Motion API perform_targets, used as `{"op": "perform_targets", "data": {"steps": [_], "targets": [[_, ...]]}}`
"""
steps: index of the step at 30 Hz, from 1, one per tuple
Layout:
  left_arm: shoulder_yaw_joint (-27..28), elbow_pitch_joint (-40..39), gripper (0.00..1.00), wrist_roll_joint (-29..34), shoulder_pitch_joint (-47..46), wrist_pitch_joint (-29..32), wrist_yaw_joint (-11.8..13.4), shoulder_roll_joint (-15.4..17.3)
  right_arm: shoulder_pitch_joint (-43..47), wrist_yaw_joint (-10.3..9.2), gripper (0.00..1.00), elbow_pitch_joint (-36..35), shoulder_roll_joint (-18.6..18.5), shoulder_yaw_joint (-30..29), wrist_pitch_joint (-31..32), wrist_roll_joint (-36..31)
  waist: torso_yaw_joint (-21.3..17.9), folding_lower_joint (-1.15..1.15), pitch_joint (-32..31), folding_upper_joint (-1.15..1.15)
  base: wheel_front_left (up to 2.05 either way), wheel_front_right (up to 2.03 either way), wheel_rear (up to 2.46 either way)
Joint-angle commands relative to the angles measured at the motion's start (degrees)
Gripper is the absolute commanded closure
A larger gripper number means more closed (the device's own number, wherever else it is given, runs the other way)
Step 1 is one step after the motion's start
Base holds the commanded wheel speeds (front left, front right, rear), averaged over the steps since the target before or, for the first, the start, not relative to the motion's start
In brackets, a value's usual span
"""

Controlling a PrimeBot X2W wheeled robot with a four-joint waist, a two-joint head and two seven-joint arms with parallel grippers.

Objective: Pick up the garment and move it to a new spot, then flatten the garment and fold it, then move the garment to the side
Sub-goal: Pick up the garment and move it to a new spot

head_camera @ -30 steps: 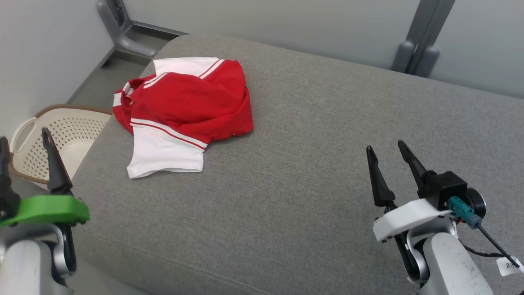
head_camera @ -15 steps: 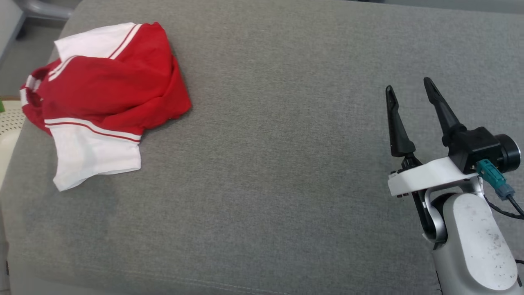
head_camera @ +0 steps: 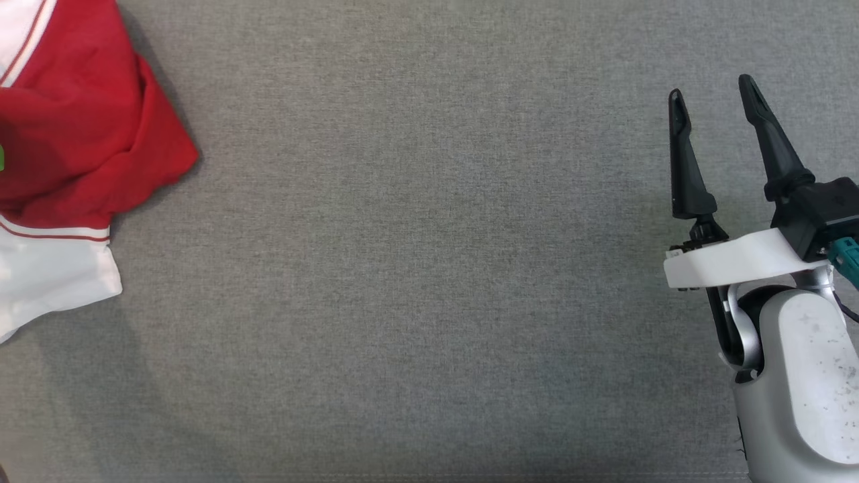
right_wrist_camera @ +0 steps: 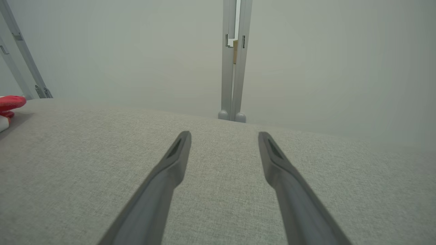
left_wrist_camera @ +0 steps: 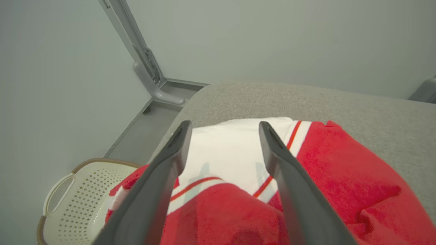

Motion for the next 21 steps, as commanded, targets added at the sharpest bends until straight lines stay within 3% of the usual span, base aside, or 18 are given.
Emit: {"op": "perform_targets", "data": {"steps": [1, 11, 14, 15, 16, 21], "targets": [[-0.4, 1.6, 0.0, -0.3, -1.4, 1.2, -0.6, 0.5, -0.5, -0.02, 0.0, -0.4, -0.4, -0.4, -0.1, 0.2, -2.1, -0.01, 2.8, 0.0, 0.0, 0.0, 0.0], [-3.3, 11.4, 0.0, -5.6, -2.8, 14.8, -2.5, -0.8, -0.5, -0.02, 0.0, 0.2, -0.2, -0.4, -0.6, -0.1, -1.7, -0.01, 2.9, 0.0, 0.0, 0.0, 0.0], [-5.3, 11.2, 0.0, -6.9, -1.8, 16.1, -2.5, -1.4, -0.8, -0.02, 0.0, 0.7, 0.1, 0.3, -0.6, -0.1, -2.0, -0.01, 2.5, 0.0, 0.0, 0.0, 0.0], [-6.5, 10.4, 0.78, -8.4, -0.8, 15.9, -2.5, -1.6, -0.9, -0.02, 0.0, 1.1, 0.1, 0.6, -0.7, 0.0, -2.2, -0.01, 2.0, 0.0, 0.0, 0.0, 0.0], [-7.0, 10.0, 1.0, -9.2, -0.4, 15.5, -2.5, -1.4, -0.8, -0.02, 0.0, 1.4, 0.1, 0.8, -0.7, 0.1, -2.3, -0.01, 1.7, 0.0, 0.0, 0.0, 0.0], [-7.9, 8.8, 1.0, -10.4, -0.1, 11.3, -2.5, 0.1, 0.0, -0.02, 0.0, 2.3, 0.0, 0.8, -1.1, 0.7, -2.5, -0.01, -0.4, 0.0, 0.0, 0.0, 0.0]]}}
